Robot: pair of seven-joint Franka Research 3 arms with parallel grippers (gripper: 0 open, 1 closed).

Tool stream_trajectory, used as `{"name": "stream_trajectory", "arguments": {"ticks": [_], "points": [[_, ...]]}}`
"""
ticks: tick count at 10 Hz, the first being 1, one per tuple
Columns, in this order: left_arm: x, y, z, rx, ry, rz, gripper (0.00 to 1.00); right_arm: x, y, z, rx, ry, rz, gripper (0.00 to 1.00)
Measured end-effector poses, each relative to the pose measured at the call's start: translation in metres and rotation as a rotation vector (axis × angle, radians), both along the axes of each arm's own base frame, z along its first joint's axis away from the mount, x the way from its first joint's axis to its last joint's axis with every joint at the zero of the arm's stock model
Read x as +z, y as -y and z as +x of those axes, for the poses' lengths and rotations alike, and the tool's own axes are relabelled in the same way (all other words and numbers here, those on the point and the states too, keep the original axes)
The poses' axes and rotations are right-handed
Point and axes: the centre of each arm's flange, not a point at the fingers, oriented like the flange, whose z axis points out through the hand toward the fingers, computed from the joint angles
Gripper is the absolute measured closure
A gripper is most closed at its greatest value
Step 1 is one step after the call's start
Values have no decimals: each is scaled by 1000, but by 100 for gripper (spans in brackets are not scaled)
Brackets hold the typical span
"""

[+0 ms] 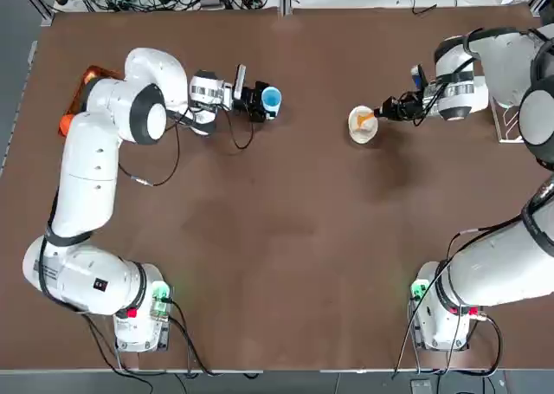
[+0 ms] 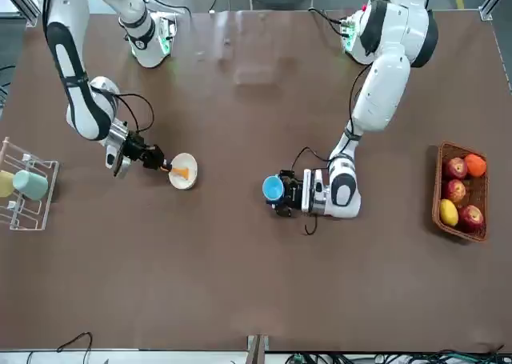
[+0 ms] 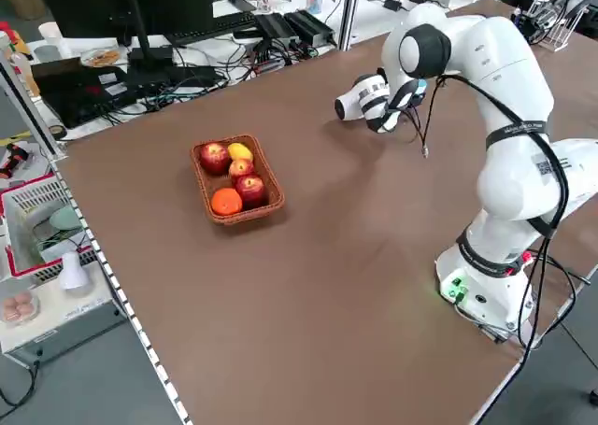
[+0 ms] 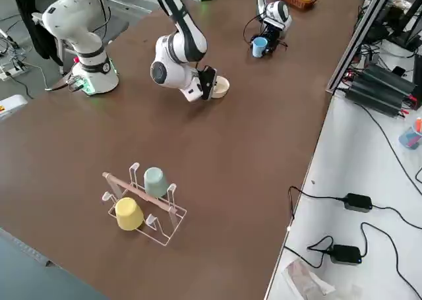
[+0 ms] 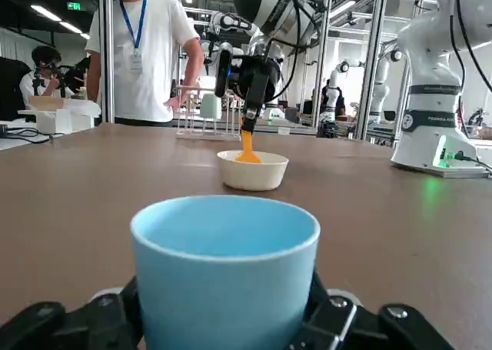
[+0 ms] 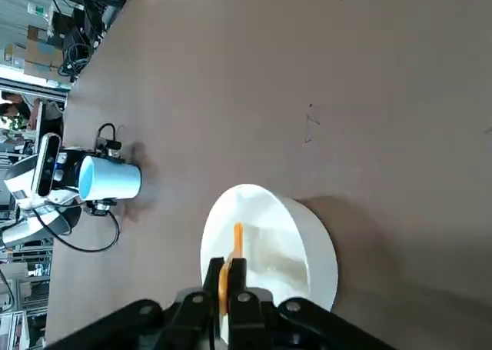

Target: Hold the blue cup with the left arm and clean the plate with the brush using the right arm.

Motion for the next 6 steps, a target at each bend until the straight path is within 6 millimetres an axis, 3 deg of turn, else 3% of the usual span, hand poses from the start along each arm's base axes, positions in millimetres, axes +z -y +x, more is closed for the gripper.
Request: {"name": "stream_trajectory", "arguments": {"ticks": [3, 6], "points": [[0, 0, 0, 0, 0, 0, 26, 18, -9, 3, 4, -67, -2, 94], [0, 0, 0, 0, 0, 0, 26, 62, -14, 15, 7, -169, -55, 94]]}}
